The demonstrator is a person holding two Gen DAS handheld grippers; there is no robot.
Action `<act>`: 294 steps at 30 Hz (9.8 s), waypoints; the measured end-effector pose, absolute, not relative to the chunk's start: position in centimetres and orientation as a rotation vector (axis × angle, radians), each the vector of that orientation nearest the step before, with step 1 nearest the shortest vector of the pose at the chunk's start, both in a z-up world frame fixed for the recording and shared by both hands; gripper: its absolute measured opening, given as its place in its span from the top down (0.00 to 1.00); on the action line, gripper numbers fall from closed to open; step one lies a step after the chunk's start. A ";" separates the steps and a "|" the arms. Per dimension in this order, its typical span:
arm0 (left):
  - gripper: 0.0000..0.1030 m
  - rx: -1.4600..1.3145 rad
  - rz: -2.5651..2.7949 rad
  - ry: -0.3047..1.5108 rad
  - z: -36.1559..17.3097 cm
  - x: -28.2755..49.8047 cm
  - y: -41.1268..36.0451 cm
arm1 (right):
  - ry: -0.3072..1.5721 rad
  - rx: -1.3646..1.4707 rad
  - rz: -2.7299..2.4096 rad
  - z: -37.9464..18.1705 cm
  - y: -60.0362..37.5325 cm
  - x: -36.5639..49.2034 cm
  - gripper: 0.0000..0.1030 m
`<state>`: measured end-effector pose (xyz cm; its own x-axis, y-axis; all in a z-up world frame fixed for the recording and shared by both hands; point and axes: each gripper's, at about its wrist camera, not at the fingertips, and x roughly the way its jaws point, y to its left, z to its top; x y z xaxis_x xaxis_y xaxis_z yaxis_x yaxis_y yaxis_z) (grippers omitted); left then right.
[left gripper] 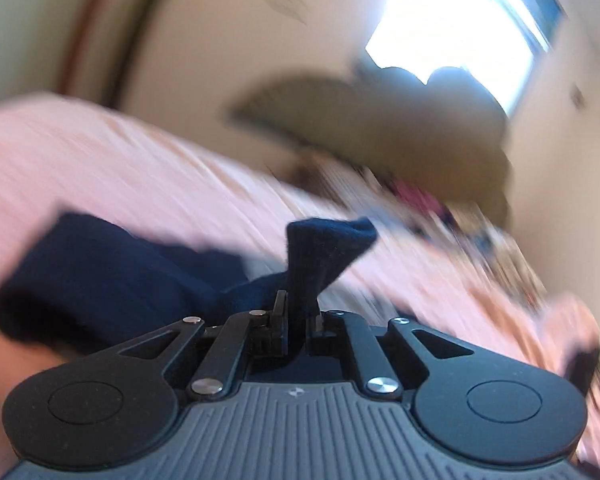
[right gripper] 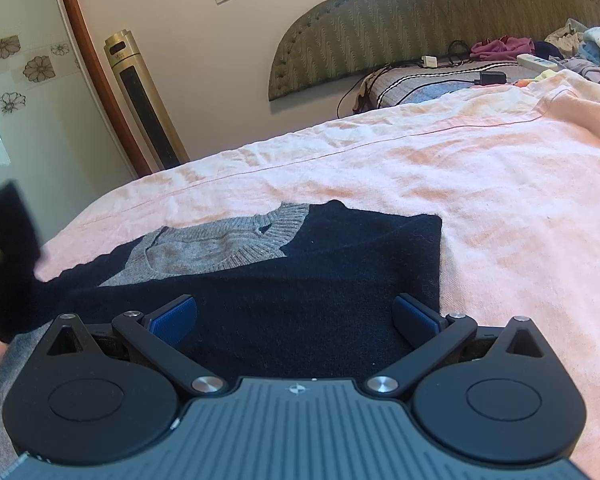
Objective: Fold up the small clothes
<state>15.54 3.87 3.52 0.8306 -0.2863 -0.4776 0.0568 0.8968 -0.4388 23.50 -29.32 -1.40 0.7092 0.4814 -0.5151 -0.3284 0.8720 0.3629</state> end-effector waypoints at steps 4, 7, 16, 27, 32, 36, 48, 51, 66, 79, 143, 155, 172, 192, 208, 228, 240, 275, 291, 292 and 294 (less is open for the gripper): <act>0.83 -0.372 -0.243 0.657 0.3 15.3 0.6 | 0.632 0.308 0.471 -1.6 -30.1 23.5 0.00; 0.18 -0.401 -0.272 0.584 1.9 13.4 2.3 | 0.629 0.340 0.482 -1.7 -30.5 23.6 0.00; 0.00 -0.625 -0.069 0.429 -1.0 10.9 7.0 | 0.670 0.360 0.383 0.4 -29.1 22.8 0.00; 0.00 -0.660 -0.072 0.436 -1.6 10.9 8.5 | 0.974 0.426 0.673 -0.2 -19.8 24.0 0.50; 0.00 -0.663 -0.074 0.433 -1.2 10.6 8.2 | 0.935 0.303 0.680 0.5 -18.7 23.8 0.87; 0.00 -0.656 -0.076 0.423 -1.1 10.2 8.0 | 0.850 0.270 0.702 3.9 -20.7 24.5 0.88; 0.00 -0.641 -0.079 0.434 -0.8 10.2 7.9 | 0.873 0.284 0.493 2.1 -30.4 27.6 0.87; 0.00 -0.639 -0.075 0.436 -0.7 10.2 7.9 | 0.878 0.300 0.481 1.1 -30.7 28.0 0.87; 0.00 -0.236 -0.047 0.490 4.5 18.7 4.2 | 0.687 0.254 0.536 2.5 -26.2 25.9 0.30; 0.00 -0.045 -0.001 0.672 1.5 19.1 5.0 | 0.627 0.013 0.415 1.1 -25.4 23.2 0.20; 0.00 -0.017 -0.050 0.730 0.6 -1.2 7.8 | 0.810 0.370 0.467 -1.3 -39.3 6.6 0.94; 0.00 -0.105 0.055 0.741 1.0 -2.2 11.5 | 0.894 0.415 0.522 -1.1 -38.7 2.9 0.89; 0.00 -0.195 -0.083 0.778 1.8 -7.4 11.7 | 0.932 0.477 0.599 -0.7 -39.7 -2.1 0.56; 0.00 -0.425 -0.251 0.842 2.2 -12.6 14.3 | 1.049 0.612 0.698 -1.5 -42.1 -8.2 0.46; 0.94 -0.709 -0.327 0.981 0.0 -14.4 16.6 | 1.106 0.702 0.757 -3.4 -41.2 -9.8 0.90; 0.10 -0.251 -0.037 0.614 6.3 -2.5 9.2 | 0.677 0.328 0.512 3.8 -33.4 2.1 0.15; 0.02 -0.004 0.002 0.711 0.6 1.7 6.4 | 0.671 0.071 0.386 -1.2 -32.1 7.7 0.00; 0.00 0.119 -0.235 0.754 1.0 -10.4 3.1 | 0.710 -0.183 0.505 -0.9 -28.9 -5.8 0.00; 0.00 0.138 -0.335 0.732 1.3 -17.6 2.1 | 0.738 -0.239 0.664 -0.1 -27.6 -13.0 0.00; 0.00 0.117 -0.311 0.726 1.6 -18.1 3.0 | 0.748 -0.230 0.624 0.2 -28.9 -13.5 0.00; 0.00 0.077 -0.237 0.706 2.3 -19.1 5.0 | 0.773 -0.145 0.577 1.1 -31.7 -14.4 0.00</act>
<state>-19.13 4.97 2.25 0.7358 -0.1892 -0.6503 0.2412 0.9704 -0.0095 -14.36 -31.66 1.09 0.5705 0.4379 -0.6948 -0.5410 0.8369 0.0831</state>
